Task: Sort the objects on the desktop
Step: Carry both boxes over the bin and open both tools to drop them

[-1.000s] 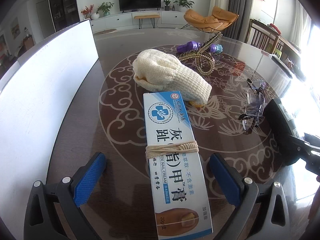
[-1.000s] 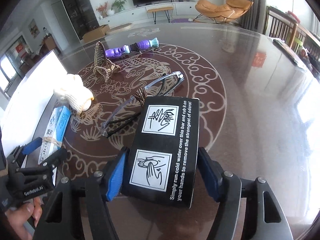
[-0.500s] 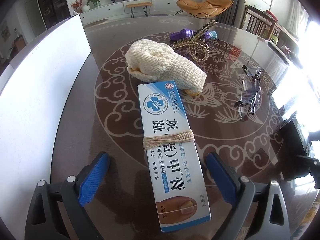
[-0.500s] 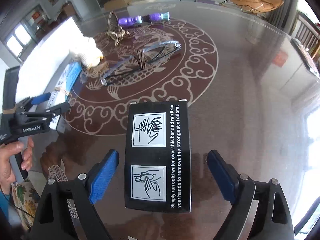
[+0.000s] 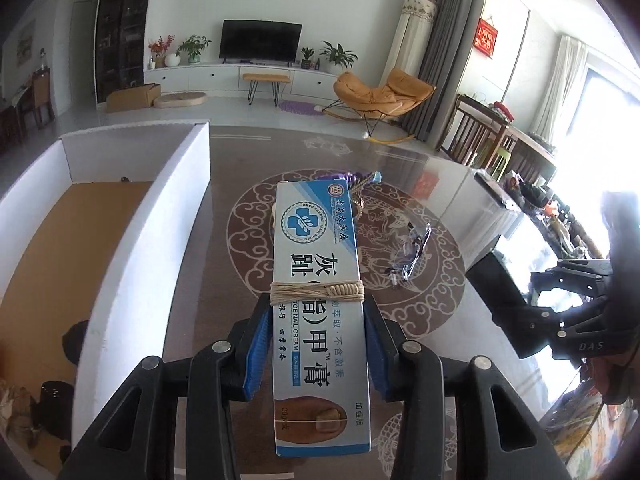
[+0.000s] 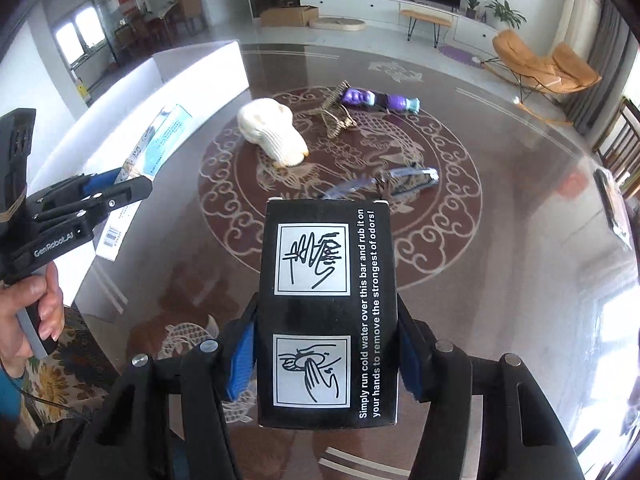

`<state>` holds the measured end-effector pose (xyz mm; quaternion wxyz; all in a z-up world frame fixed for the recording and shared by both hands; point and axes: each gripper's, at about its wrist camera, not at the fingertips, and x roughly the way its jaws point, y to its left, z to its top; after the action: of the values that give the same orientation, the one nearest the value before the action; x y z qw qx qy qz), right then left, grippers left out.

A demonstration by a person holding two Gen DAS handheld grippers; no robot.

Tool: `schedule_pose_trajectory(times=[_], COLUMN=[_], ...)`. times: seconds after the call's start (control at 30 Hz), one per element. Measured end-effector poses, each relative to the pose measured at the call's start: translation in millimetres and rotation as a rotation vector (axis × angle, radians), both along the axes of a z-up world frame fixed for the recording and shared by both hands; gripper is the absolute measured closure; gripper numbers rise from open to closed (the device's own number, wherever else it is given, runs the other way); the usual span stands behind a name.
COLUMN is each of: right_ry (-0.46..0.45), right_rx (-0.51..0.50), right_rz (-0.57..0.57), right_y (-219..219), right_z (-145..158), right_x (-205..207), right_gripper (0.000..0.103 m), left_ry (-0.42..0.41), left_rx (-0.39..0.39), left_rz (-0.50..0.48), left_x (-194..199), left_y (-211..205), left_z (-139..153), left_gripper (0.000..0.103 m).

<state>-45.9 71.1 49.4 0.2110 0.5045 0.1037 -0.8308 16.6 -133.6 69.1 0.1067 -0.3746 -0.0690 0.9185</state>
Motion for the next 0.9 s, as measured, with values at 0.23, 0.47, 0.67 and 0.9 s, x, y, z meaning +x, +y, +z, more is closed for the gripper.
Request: schedule_pose_trajectory(times=[0.23, 0.47, 0.67, 0.9], right_ry=[0.079, 0.075, -0.002, -0.001], right_rx=[-0.128, -0.263, -0.245, -0.154], right_rz=[0.184, 0.394, 0.479, 0.520], right_y=[-122, -283, -377, -403], right_z=[67, 90, 46, -2], right_x=[4, 21, 37, 49], right_gripper=[0.044, 0.044, 0.044, 0.013], left_ry=[0.061, -0.071, -0.223, -0.283], left_rx=[0.000, -0.064, -0.090, -0.095], left_rz=[0.157, 0.406, 0.493, 0.611], left_x=[30, 34, 21, 16], left_y=[-119, -243, -288, -295], left_z=[59, 25, -29, -49], left_gripper=[0.061, 0.061, 0.060, 0.026])
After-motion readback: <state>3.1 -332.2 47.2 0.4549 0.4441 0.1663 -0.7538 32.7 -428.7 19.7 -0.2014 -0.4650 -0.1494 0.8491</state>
